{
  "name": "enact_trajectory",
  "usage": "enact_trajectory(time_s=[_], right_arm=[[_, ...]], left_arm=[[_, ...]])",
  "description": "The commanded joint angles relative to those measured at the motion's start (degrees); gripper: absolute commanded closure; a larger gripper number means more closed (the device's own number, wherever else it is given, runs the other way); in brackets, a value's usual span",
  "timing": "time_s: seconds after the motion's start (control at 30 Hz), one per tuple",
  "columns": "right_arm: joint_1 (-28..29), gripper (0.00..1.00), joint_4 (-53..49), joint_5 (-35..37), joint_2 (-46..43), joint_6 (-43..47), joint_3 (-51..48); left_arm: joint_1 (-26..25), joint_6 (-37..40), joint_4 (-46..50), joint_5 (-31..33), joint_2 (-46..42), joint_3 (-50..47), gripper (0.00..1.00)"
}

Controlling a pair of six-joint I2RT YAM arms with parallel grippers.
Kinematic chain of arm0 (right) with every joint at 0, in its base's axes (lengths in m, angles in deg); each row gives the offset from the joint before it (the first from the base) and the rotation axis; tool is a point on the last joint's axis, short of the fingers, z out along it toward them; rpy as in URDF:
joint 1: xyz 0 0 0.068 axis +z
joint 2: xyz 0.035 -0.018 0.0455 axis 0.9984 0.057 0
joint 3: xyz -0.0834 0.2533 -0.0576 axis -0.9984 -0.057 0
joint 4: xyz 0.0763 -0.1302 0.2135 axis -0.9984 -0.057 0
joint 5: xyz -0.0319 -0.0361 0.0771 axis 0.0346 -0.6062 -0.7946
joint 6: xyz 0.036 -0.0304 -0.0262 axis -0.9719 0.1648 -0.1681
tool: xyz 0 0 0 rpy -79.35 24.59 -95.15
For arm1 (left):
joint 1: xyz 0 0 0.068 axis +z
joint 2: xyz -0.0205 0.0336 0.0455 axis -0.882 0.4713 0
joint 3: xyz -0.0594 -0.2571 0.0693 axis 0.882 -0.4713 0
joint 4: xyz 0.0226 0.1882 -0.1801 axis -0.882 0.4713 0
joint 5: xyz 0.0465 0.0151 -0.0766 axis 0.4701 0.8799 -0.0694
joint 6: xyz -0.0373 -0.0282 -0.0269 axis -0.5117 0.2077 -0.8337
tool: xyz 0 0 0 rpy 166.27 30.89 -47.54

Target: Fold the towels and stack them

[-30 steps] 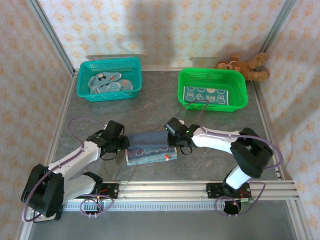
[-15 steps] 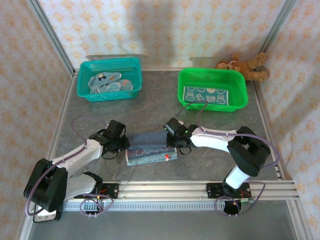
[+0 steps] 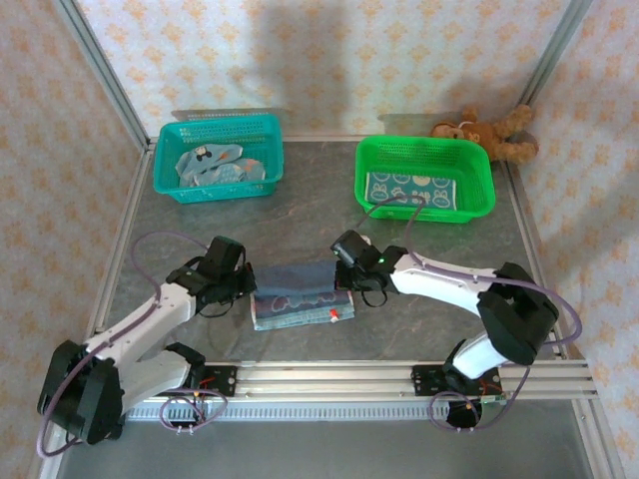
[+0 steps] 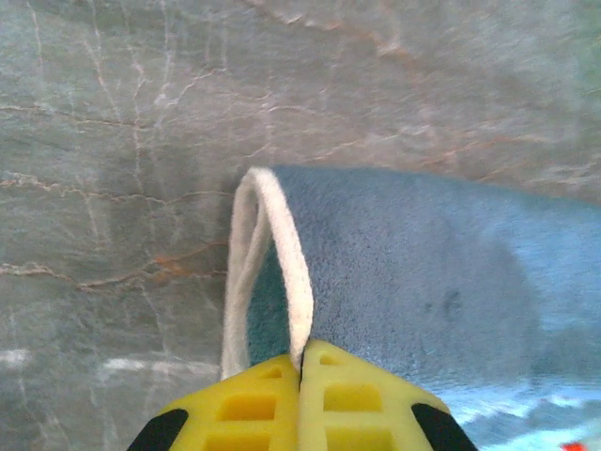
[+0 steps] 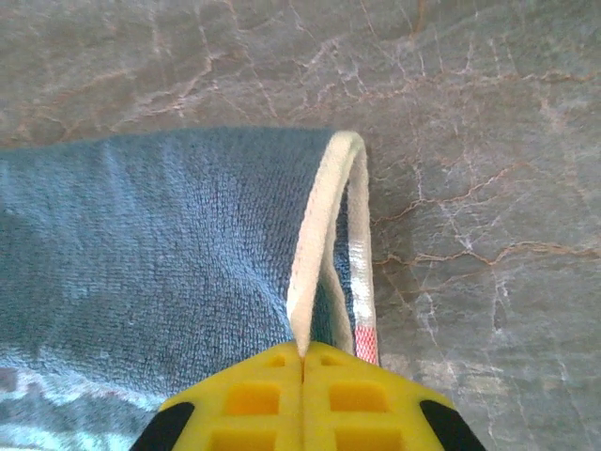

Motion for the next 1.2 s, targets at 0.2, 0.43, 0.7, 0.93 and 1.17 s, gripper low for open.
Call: enact_trajectory(time_s=[0.2, 0.43, 0.7, 0.93, 1.17], right_arm=[[-1.1, 1.00, -8.8, 0.5, -4.4, 3.1, 4.4], [-1.1, 1.00, -10.8, -2.3, -6.0, 2.2, 3.4], [-1.0, 1.00, -8.7, -5.1, -7.2, 0.0, -1.6], [0.2, 1.00, -3.0, -6.5, -2.9, -2.6, -6.3], [1.6, 0.93, 0.1, -7.2, 0.9, -4.1, -8.1]], left_arm=[[-1.8, -8.6, 11.7, -1.5, -7.1, 4.5, 1.00], [-6.5, -15.4, 15.8, -1.4, -10.1, 4.0, 1.00], [-9.3, -19.8, 15.6, -0.6, -13.0, -1.5, 1.00], [-9.7, -21.5, 10.0, -1.7, -12.1, -8.9, 1.00], [-9.7, -20.8, 7.9, -1.1, -9.8, -12.0, 0.91]])
